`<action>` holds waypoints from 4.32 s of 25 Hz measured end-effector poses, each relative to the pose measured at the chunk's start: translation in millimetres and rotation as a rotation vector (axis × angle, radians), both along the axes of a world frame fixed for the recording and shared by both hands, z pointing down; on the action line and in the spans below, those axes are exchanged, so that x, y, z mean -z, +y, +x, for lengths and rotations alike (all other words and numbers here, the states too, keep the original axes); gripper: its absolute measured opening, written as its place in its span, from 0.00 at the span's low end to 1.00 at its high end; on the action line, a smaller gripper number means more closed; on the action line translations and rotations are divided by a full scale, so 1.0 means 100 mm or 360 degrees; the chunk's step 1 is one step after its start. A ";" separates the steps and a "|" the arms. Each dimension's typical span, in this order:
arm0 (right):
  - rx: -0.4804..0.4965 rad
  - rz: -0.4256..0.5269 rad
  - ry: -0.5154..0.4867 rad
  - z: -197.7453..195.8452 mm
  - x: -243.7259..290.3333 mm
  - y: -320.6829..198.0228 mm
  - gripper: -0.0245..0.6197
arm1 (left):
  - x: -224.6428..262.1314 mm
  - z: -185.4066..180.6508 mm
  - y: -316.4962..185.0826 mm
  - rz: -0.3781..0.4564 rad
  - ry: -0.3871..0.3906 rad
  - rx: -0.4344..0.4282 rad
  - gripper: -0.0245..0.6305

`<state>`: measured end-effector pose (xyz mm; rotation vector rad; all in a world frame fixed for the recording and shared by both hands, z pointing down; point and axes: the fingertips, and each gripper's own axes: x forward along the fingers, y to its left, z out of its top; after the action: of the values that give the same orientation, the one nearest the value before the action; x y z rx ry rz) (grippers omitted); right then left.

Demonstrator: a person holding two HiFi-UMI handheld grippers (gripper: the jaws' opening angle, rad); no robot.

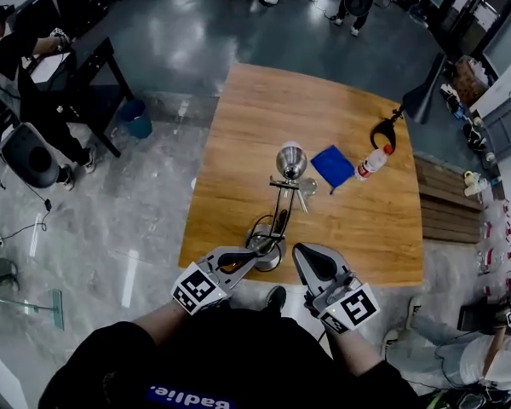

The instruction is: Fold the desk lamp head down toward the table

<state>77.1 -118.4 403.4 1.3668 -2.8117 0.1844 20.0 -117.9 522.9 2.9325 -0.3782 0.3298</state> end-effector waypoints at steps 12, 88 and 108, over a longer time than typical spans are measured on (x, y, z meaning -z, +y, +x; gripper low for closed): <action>0.0119 -0.0116 -0.0009 0.17 -0.13 -0.38 0.08 | -0.49 0.25 -0.20 -0.0093 -0.0132 0.0070 0.21; 0.0368 -0.1619 -0.1461 0.26 -1.43 -1.71 0.17 | -0.59 0.96 -0.50 0.0093 0.0130 -0.0075 0.21; 0.0290 -0.1866 -0.1818 0.27 -1.91 -1.61 0.19 | -0.62 0.94 -0.49 0.0081 0.0161 -0.0055 0.21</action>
<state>103.7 -279.3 594.5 0.7027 -2.2701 2.6862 113.6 -167.1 585.3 2.9938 -0.3267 0.1774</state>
